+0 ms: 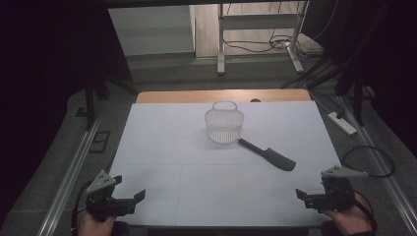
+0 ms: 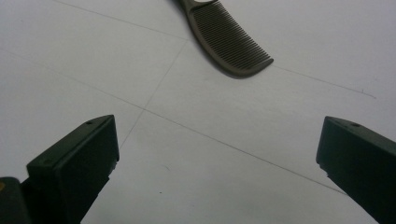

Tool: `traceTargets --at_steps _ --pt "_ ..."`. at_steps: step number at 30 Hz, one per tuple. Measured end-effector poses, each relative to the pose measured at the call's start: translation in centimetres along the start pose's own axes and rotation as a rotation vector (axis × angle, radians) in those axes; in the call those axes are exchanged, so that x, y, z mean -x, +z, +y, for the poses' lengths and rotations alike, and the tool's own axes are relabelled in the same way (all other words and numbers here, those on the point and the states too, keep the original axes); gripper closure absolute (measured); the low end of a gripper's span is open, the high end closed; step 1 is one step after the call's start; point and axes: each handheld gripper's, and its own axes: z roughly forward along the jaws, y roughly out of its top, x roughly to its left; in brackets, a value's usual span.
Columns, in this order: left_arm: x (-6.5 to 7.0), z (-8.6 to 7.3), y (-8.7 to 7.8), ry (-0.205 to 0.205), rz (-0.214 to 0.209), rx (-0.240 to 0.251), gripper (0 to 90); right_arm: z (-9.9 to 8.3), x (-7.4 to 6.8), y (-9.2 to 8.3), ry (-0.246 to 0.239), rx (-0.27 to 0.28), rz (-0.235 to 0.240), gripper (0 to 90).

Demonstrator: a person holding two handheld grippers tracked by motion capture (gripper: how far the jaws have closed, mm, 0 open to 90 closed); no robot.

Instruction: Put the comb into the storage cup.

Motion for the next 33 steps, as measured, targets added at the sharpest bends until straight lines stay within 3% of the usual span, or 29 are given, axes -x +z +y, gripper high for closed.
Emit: traceTargets --at_steps 12,28,33 --pt "-0.08 -0.02 0.02 -0.002 -0.008 0.002 1.2 0.05 -0.35 0.17 -0.026 -0.019 -0.02 0.0" --pt "-0.12 0.0 0.06 -0.007 -0.008 -0.001 1.3 0.19 -0.33 0.21 -0.031 -0.025 0.012 0.0" --pt "-0.2 -0.02 0.05 -0.013 -0.009 0.001 1.3 0.88 -0.15 0.01 -0.058 -0.02 0.03 0.0"
